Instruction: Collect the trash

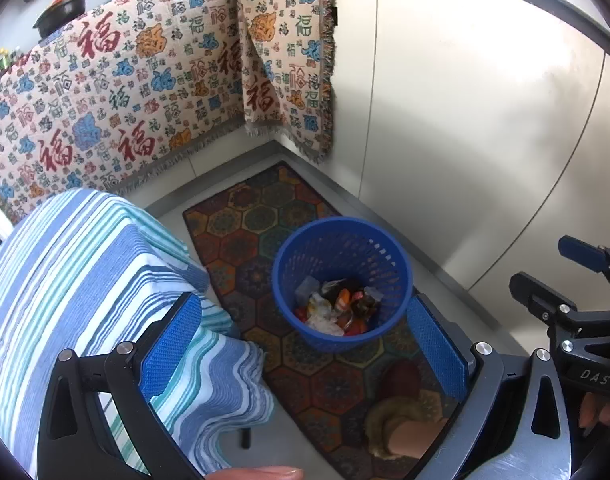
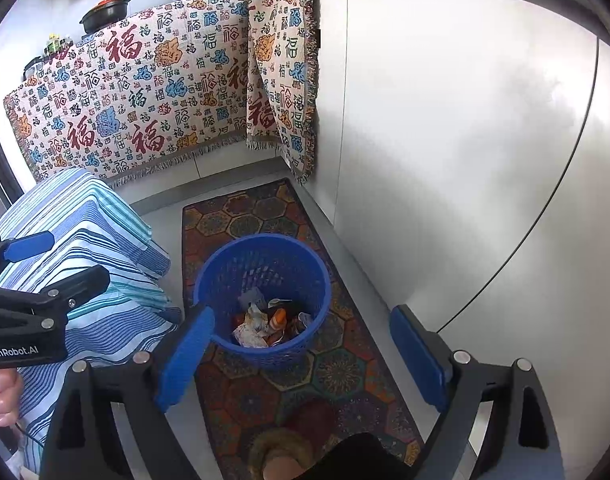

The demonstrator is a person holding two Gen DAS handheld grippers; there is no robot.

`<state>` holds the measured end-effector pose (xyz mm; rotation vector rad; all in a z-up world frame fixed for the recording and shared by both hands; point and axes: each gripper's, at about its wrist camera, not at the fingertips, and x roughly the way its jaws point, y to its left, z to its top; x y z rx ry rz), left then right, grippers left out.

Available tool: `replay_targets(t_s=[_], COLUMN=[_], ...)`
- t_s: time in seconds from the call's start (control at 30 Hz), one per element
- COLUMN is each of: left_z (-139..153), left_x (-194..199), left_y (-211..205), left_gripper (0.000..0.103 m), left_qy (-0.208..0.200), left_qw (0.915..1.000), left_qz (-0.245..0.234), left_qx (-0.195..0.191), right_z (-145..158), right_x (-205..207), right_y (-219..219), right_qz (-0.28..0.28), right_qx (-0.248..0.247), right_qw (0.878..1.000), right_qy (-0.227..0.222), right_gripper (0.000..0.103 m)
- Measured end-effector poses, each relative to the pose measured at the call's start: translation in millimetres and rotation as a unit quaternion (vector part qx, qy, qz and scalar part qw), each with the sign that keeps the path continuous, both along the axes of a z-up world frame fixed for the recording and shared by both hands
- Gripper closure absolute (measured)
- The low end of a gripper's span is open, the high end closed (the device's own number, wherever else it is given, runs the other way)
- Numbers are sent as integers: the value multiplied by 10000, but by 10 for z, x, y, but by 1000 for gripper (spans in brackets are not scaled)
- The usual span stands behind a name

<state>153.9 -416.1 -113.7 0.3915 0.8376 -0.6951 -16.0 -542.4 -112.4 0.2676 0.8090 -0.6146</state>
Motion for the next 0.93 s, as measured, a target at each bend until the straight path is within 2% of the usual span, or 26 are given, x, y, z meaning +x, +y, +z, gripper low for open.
replay_targets(t_s=[0.63, 0.93], left_z=[-36, -70], left_x=[4, 29], left_y=[-6, 51], left_gripper=[1, 0], left_qy=[29, 286], left_qw=[10000, 9995], left_qz=[-31, -14], left_qx=[15, -102], right_z=[-40, -49], right_x=[-6, 17], right_y=[45, 35], right_qz=[-33, -69], right_qx=[40, 49], right_qw=[10000, 9999], right_qy=[31, 64], right_gripper=[12, 12])
